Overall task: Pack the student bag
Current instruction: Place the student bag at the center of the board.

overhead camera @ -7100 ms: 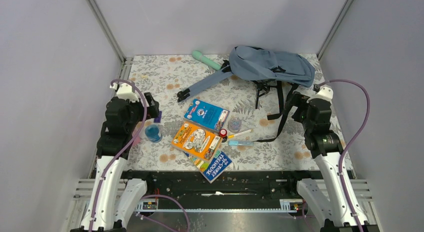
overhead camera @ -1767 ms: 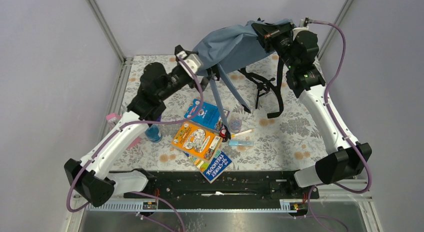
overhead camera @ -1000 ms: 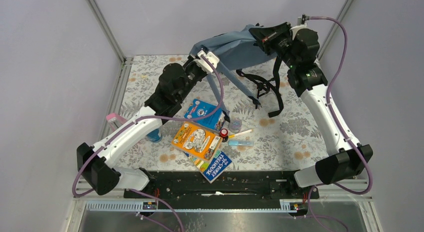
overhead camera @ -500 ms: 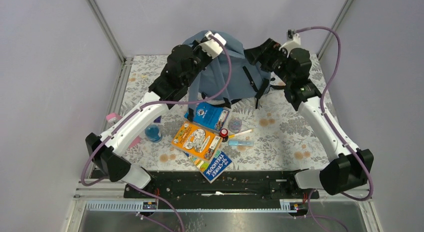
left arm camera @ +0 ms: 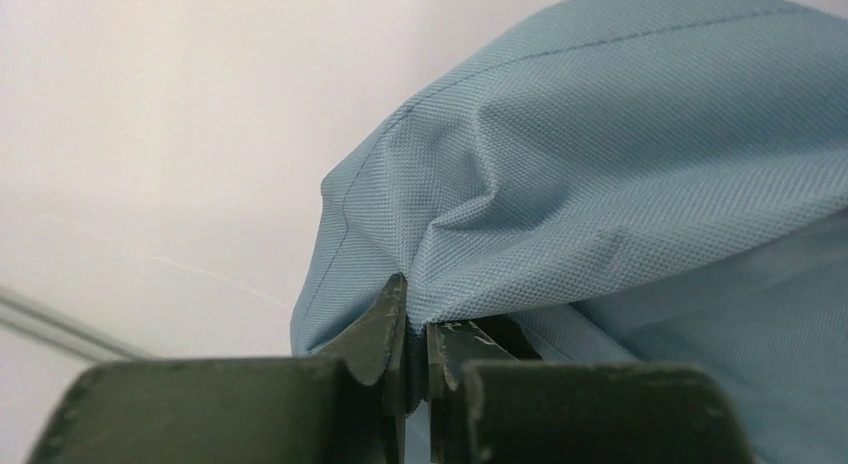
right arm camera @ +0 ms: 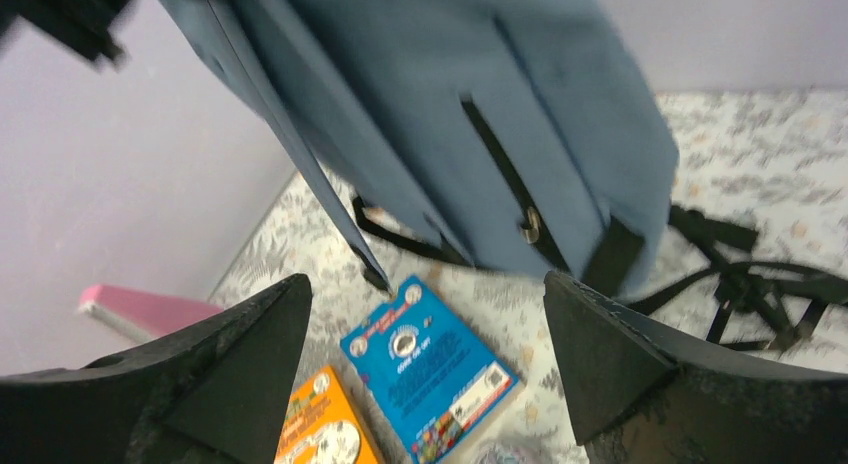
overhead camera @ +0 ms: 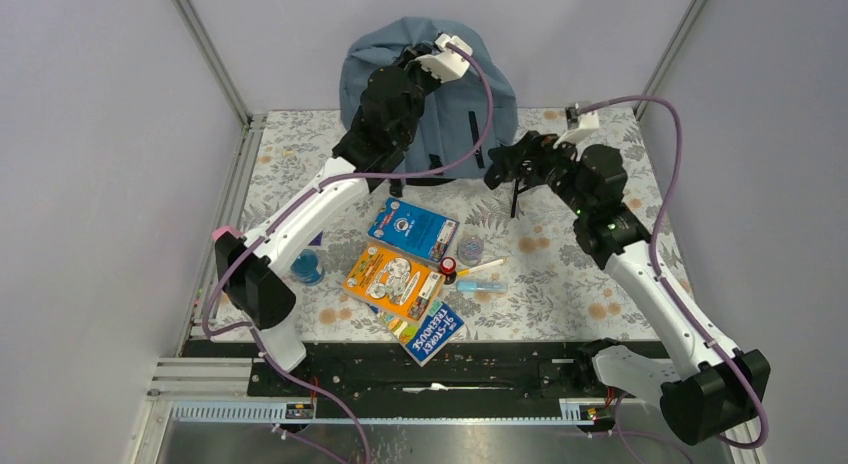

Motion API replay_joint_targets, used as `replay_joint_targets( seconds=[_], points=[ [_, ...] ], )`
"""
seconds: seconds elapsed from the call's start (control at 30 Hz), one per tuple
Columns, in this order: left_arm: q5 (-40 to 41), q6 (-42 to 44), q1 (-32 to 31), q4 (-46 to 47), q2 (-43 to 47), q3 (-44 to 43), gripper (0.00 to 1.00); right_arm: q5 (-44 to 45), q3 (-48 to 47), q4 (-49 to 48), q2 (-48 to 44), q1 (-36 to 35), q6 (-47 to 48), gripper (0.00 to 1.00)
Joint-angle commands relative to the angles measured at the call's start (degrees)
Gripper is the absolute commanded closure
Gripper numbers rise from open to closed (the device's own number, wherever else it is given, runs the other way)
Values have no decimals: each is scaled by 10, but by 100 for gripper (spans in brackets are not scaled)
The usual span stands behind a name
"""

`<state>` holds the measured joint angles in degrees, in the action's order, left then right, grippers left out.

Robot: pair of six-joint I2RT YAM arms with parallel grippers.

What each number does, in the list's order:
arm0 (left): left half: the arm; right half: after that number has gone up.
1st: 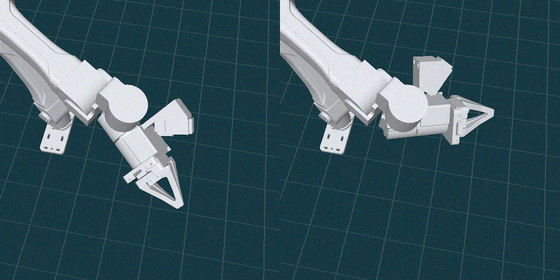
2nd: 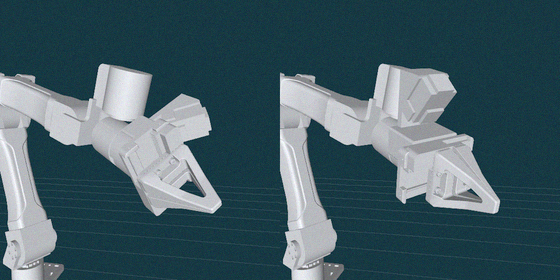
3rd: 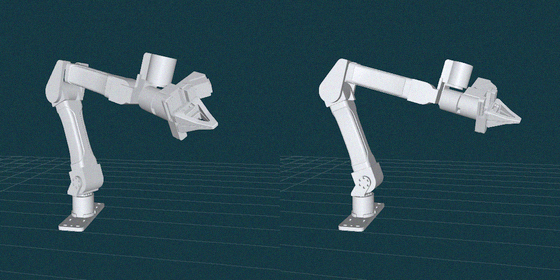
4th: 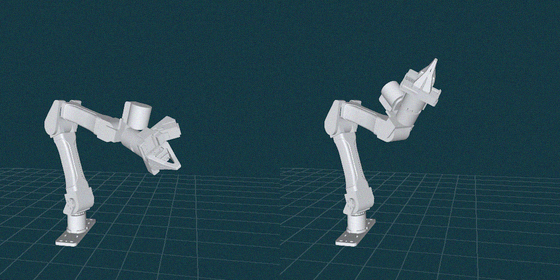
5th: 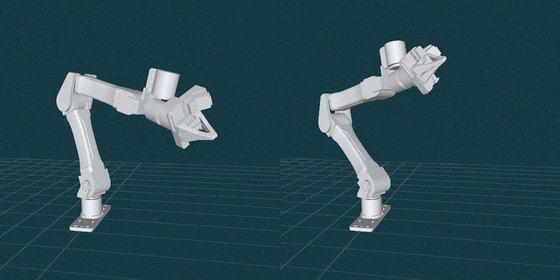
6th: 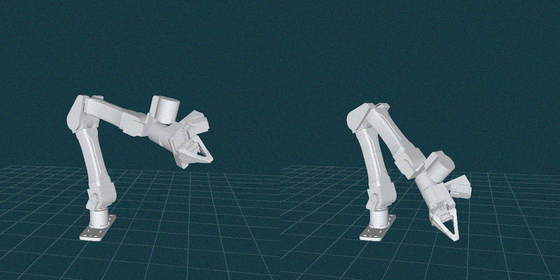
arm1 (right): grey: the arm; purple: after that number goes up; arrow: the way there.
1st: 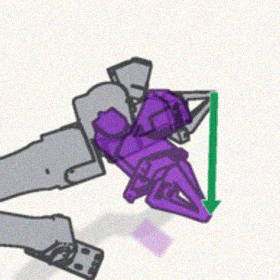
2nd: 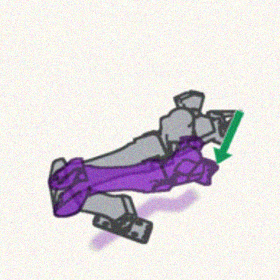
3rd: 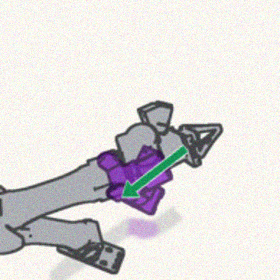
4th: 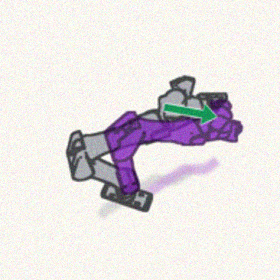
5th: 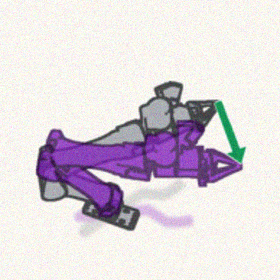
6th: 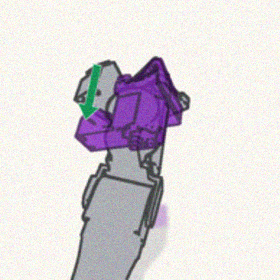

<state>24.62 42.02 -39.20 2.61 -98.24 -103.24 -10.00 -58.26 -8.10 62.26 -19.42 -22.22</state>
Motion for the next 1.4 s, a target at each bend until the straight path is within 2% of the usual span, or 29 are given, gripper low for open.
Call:
replay_joint_targets(
  seconds=[0.0, 0.13, 0.23, 0.33, 0.43, 0.5, 0.57, 0.63, 0.7, 0.73, 0.77, 0.87, 0.97, 1.1, 1.2, 1.27, 1.37],
  points=[
    [63, 110, 11, 282, 9, 0, 100, 11, 45, -4, 7, -31, 17, 9],
    [20, 104, -8, 354, 75, 184, 100, 32, 93, -26, 0, -51, 0, 9],
    [74, 86, -27, 395, 119, 290, 100, 54, 116, -28, -11, -52, -16, 9],
    [111, 30, -39, 397, 178, 394, 100, 77, 136, -26, -27, -52, -28, 8],
    [99, -44, -55, 329, 243, 467, 100, 93, 150, -14, -48, -52, -32, 8],
    [59, -101, -67, 236, 282, 491, 100, 105, 160, -4, -63, -52, -41, 7],
    [-8, -166, -71, 115, 313, 493, 94, 116, 173, 2, -84, -52, -49, 7],
    [-66, -233, -72, 33, 337, 499, 79, 122, 192, 14, -106, -52, -59, 6],
    [-113, -289, -74, -18, 362, 520, 39, 123, 209, 23, -128, -52, -61, 5],
    [-123, -318, -75, -24, 374, 528, 8, 125, 215, 28, -140, -52, -61, 5],
    [-143, -347, -76, -37, 392, 544, 2, 129, 221, 38, -150, -52, -59, 4],
    [-237, -402, -76, -85, 425, 554, 1, 142, 221, 85, -176, -52, -40, 4],
    [-318, -438, -76, -175, 443, 519, 1, 151, 216, 122, -188, -52, -24, 4],
    [-451, -452, -76, -293, 452, 472, 1, 142, 211, 135, -186, -52, -5, 3],
    [-545, -465, -76, -336, 445, 450, 1, 134, 207, 135, -174, -51, -3, 4],
    [-555, -474, -73, -343, 437, 433, 1, 128, 203, 134, -163, -52, -5, 4],
    [-473, -497, -49, -347, 419, 403, 1, 133, 197, 136, -149, -52, -8, 7]
  ],
)
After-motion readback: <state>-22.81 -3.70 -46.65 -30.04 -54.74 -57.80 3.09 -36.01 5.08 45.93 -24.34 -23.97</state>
